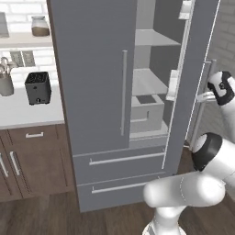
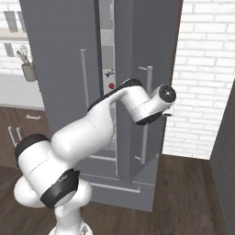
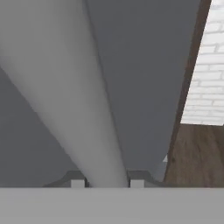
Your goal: Take the strawberry from the fridge and place it on top of the pancake, located on the dining counter.
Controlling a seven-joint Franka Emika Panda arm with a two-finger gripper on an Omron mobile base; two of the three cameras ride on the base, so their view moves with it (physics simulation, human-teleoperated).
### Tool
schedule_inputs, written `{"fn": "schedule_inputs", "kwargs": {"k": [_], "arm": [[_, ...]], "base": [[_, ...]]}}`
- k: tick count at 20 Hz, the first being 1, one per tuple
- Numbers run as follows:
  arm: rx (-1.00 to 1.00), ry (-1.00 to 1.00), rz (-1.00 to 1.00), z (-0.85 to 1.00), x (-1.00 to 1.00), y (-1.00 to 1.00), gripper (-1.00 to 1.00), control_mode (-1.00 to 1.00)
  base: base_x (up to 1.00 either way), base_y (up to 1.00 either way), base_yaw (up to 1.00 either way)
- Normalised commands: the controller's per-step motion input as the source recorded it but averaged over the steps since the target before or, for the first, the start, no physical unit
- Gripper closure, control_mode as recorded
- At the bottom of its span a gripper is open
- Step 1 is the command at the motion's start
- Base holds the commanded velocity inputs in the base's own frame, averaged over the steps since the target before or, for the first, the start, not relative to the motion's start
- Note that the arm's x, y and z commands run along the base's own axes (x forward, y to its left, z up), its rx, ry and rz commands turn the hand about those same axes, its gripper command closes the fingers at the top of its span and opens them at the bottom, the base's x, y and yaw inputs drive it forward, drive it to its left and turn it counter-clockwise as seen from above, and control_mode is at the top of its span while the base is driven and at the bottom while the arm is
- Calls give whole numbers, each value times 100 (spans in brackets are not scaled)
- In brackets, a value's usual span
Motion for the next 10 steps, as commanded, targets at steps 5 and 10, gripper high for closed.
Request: {"fn": "schedule_inputs", "kwargs": {"k": [5, 10], "arm": [[5, -7, 1, -23, -66, -27, -100, -100], [3, -31, 1, -66, -98, 24, -100, -100]], "base": [[0, 0, 0], [0, 0, 0]]}}
